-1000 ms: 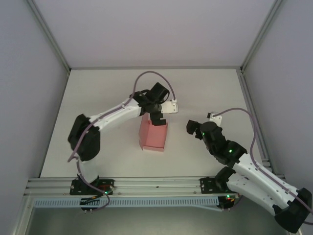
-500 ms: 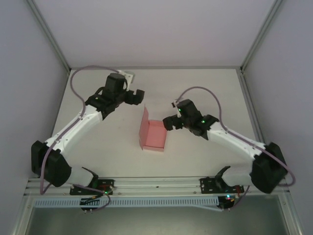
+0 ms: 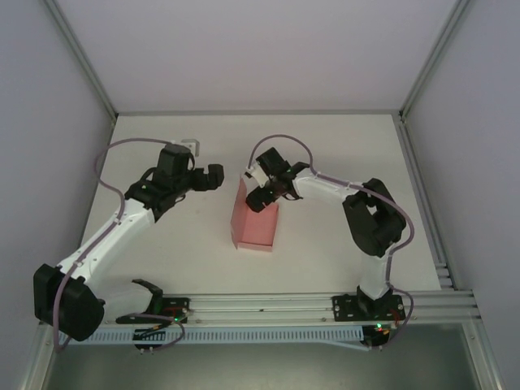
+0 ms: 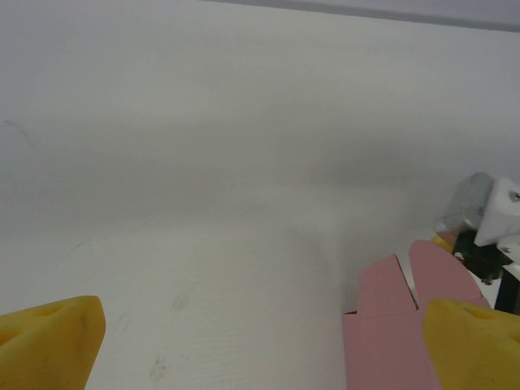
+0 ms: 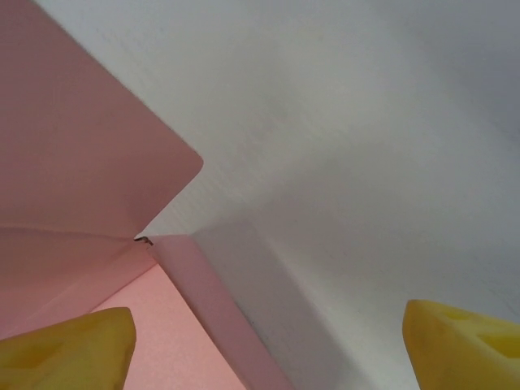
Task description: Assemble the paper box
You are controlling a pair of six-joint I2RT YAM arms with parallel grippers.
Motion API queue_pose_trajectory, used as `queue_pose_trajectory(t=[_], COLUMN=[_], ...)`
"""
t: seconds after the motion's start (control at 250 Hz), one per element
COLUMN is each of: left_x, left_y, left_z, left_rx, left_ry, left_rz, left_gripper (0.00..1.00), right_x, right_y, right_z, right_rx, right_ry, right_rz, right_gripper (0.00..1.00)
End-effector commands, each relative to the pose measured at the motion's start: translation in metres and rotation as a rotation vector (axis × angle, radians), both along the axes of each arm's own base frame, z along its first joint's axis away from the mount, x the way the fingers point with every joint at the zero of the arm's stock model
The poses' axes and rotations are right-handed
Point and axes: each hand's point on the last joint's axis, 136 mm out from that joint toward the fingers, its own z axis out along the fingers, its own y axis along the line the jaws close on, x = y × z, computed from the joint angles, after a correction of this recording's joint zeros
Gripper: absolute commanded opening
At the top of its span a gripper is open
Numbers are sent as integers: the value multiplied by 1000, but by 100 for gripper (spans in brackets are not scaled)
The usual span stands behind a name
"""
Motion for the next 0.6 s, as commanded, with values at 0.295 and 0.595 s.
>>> queue_pose_trajectory(t=[0.295, 0.595], left_x=[-1, -1], left_y=[9, 16], left_z=[-7, -7], left_rx=[-14, -19], left_ry=[9, -2], left_rz=[46, 89], left_gripper=[100, 100], right_x=[-1, -11], right_y=[-23, -80], right_z=[-17, 1], right_rx=[-54, -84], right_ry=[31, -87], right_rz=[-157, -761], right_gripper=[17, 3])
